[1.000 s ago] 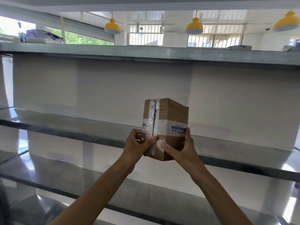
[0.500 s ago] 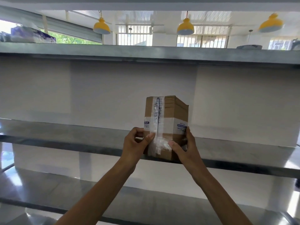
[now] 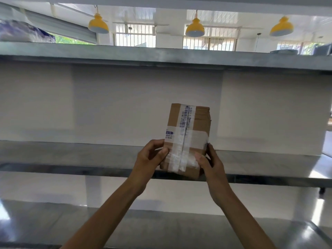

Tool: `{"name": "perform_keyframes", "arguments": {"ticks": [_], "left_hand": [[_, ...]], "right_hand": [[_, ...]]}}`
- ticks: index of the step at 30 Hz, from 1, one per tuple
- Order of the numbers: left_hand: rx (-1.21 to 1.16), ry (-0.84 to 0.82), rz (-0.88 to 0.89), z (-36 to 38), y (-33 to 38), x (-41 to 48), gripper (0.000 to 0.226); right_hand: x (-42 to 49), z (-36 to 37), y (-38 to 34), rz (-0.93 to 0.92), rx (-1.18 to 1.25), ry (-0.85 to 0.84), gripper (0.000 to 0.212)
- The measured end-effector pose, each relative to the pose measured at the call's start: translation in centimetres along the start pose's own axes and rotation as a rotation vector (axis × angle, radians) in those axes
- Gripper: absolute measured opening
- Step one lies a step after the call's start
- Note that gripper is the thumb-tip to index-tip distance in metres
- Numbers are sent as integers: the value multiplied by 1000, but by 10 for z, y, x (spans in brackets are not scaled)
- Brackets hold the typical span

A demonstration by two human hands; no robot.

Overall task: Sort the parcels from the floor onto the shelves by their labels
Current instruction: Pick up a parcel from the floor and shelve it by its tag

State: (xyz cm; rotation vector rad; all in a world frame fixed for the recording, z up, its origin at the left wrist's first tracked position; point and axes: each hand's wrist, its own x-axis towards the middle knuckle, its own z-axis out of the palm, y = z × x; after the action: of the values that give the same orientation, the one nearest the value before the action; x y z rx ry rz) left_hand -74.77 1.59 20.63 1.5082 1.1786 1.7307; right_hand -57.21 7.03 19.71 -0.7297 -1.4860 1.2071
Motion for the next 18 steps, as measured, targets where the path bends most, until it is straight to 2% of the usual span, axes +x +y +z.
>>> {"name": "perform_keyframes", "arguments": {"ticks": [3, 7, 9, 11, 14, 18], "left_hand": [[-64, -65, -130, 1, 2, 7, 44], [-203, -221, -278, 2, -4, 11, 94], [-248, -335, -261, 6, -7, 8, 97], [-224, -382, -244, 8, -7, 4, 98], [-181, -349, -216, 9, -7, 3, 105], [-107, -278, -194, 15, -5, 4, 104]], "right_hand": [[5, -7, -2, -5, 55, -35, 99], [9, -17, -10, -76, 68, -112, 109], [9, -19, -12, -109, 93, -141, 98], [8, -19, -13, -143, 121, -155, 82], [5, -19, -12, -172, 137, -184, 74], [1, -23, -8, -163, 92, -179, 78]]}}
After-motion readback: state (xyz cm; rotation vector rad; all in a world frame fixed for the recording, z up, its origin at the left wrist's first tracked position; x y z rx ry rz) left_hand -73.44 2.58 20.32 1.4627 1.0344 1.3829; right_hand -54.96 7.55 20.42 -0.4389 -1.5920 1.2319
